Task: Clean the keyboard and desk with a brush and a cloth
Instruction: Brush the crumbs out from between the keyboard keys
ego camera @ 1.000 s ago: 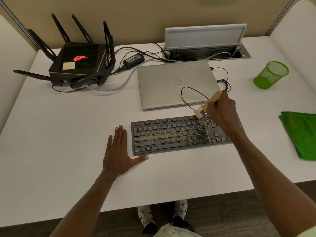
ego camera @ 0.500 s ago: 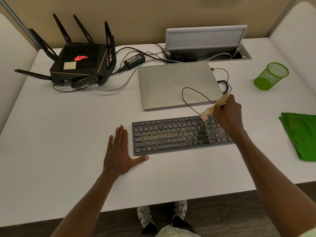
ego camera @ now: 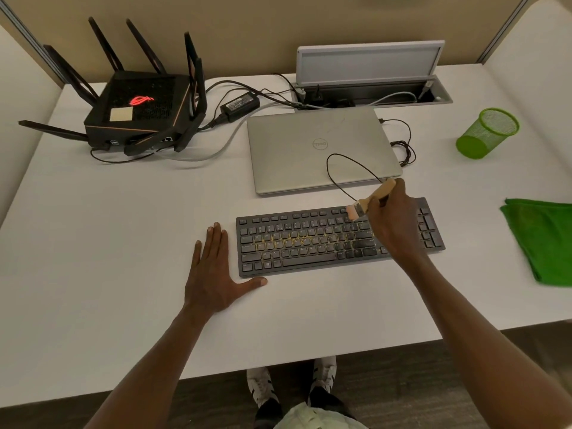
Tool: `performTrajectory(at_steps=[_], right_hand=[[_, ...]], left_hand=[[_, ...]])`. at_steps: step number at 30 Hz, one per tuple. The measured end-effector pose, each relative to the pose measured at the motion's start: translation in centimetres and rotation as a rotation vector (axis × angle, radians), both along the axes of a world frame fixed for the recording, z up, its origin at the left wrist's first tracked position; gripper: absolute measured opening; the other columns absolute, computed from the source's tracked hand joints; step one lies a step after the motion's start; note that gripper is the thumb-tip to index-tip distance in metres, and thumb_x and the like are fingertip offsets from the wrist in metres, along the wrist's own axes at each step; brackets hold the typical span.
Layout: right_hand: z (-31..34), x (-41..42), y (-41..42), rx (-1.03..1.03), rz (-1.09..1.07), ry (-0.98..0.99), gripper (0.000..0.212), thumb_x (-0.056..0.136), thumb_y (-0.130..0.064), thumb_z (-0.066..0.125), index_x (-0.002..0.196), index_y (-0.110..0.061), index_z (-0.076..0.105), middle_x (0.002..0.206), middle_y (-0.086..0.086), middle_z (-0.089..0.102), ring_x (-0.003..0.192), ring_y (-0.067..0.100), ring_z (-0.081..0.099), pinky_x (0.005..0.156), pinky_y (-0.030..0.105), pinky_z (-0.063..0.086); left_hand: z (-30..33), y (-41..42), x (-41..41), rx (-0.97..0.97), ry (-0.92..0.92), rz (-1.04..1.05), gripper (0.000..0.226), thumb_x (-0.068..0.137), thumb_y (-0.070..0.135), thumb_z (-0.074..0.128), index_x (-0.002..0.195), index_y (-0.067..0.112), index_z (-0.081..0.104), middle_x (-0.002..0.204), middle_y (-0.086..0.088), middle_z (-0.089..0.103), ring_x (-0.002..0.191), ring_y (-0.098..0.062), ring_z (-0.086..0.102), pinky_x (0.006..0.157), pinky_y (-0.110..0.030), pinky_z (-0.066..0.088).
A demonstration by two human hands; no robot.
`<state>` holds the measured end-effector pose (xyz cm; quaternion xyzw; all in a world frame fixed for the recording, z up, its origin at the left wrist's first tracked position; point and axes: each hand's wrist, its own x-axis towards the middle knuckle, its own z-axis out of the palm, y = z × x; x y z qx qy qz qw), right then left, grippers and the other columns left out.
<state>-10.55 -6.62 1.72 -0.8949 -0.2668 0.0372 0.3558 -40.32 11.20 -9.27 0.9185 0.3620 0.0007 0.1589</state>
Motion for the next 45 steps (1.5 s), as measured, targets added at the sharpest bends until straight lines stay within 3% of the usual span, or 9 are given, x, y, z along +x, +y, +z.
performTrajectory(at_steps=[4,9,14,19,22,25,31,38,45], right_hand=[[0.4,0.0,-0.3,-0.022,-0.001,-0.021,0.015,0.093,-0.012,0.052,0.107,-0.007,0.045,0.068,-0.005,0.052,0.057,0.005,0.05,0.043,0.018,0.032],[0.3,0.2,0.3,-0.012,-0.013,-0.036,0.018,0.094,-0.014,0.051,0.108,-0.003,0.046,0.072,0.004,0.058,0.059,0.017,0.057,0.047,0.029,0.042],[0.1,-0.3,-0.7,-0.051,0.019,-0.009,0.017,0.093,-0.011,0.052,0.107,-0.005,0.044,0.068,-0.004,0.052,0.057,0.008,0.052,0.042,0.019,0.032],[0.2,0.1,0.1,-0.006,-0.011,-0.034,0.018,0.094,-0.013,0.05,0.108,-0.004,0.046,0.072,0.001,0.057,0.06,0.018,0.057,0.045,0.021,0.036],[0.1,0.0,-0.3,-0.039,0.022,-0.006,0.02,0.092,-0.01,0.052,0.11,-0.002,0.045,0.069,-0.004,0.051,0.059,0.011,0.054,0.042,0.015,0.033],[0.3,0.2,-0.6,-0.05,0.033,-0.016,0.021,0.093,-0.011,0.052,0.111,-0.003,0.046,0.073,0.002,0.056,0.058,0.012,0.054,0.044,0.02,0.033],[0.3,-0.3,-0.3,-0.099,0.229,-0.058,0.017,0.096,-0.009,0.054,0.11,-0.003,0.048,0.075,0.003,0.058,0.056,0.001,0.048,0.046,0.019,0.031],[1.3,2.0,-1.3,-0.19,0.323,-0.138,0.014,0.097,-0.006,0.051,0.111,-0.004,0.049,0.075,0.003,0.058,0.057,0.019,0.052,0.046,0.016,0.027],[1.2,2.4,-1.1,-0.158,0.572,-0.164,0.011,0.094,0.002,0.055,0.096,-0.009,0.053,0.075,0.003,0.066,0.06,0.019,0.061,0.051,0.03,0.047]], left_hand=[[0.0,0.0,0.0,-0.001,0.001,0.0,0.145,0.063,0.106,0.032,0.162,0.004,0.006,0.17,-0.007,-0.012,0.156,-0.016,-0.016,0.128,-0.045,0.0],[0.1,0.0,0.0,-0.007,-0.002,0.002,0.146,0.063,0.107,0.03,0.162,0.004,0.005,0.17,-0.007,-0.013,0.156,-0.016,-0.016,0.128,-0.045,0.0],[0.1,0.0,0.0,-0.008,0.007,0.001,0.145,0.063,0.107,0.031,0.162,0.004,0.004,0.17,-0.007,-0.014,0.156,-0.015,-0.017,0.129,-0.045,0.0],[0.1,0.0,0.0,-0.004,0.001,0.0,0.145,0.063,0.107,0.031,0.162,0.004,0.004,0.17,-0.007,-0.013,0.156,-0.015,-0.017,0.128,-0.044,-0.001],[0.1,0.0,0.0,-0.002,-0.004,0.003,0.145,0.063,0.107,0.031,0.162,0.004,0.005,0.17,-0.007,-0.012,0.156,-0.015,-0.015,0.128,-0.044,-0.001],[0.0,0.0,0.0,0.0,0.0,-0.001,0.145,0.063,0.107,0.031,0.162,0.004,0.005,0.17,-0.007,-0.012,0.156,-0.015,-0.016,0.128,-0.044,0.0],[0.1,0.0,0.0,-0.009,0.001,0.003,0.146,0.062,0.107,0.03,0.163,0.005,0.004,0.17,-0.006,-0.013,0.156,-0.015,-0.016,0.128,-0.043,-0.002],[0.1,0.0,0.0,-0.007,-0.002,0.004,0.145,0.063,0.107,0.029,0.162,0.005,0.004,0.17,-0.007,-0.013,0.156,-0.016,-0.016,0.128,-0.044,-0.001],[0.1,0.0,0.0,-0.011,-0.016,0.001,0.145,0.063,0.107,0.03,0.162,0.004,0.005,0.17,-0.007,-0.011,0.157,-0.017,-0.014,0.129,-0.046,0.002]])
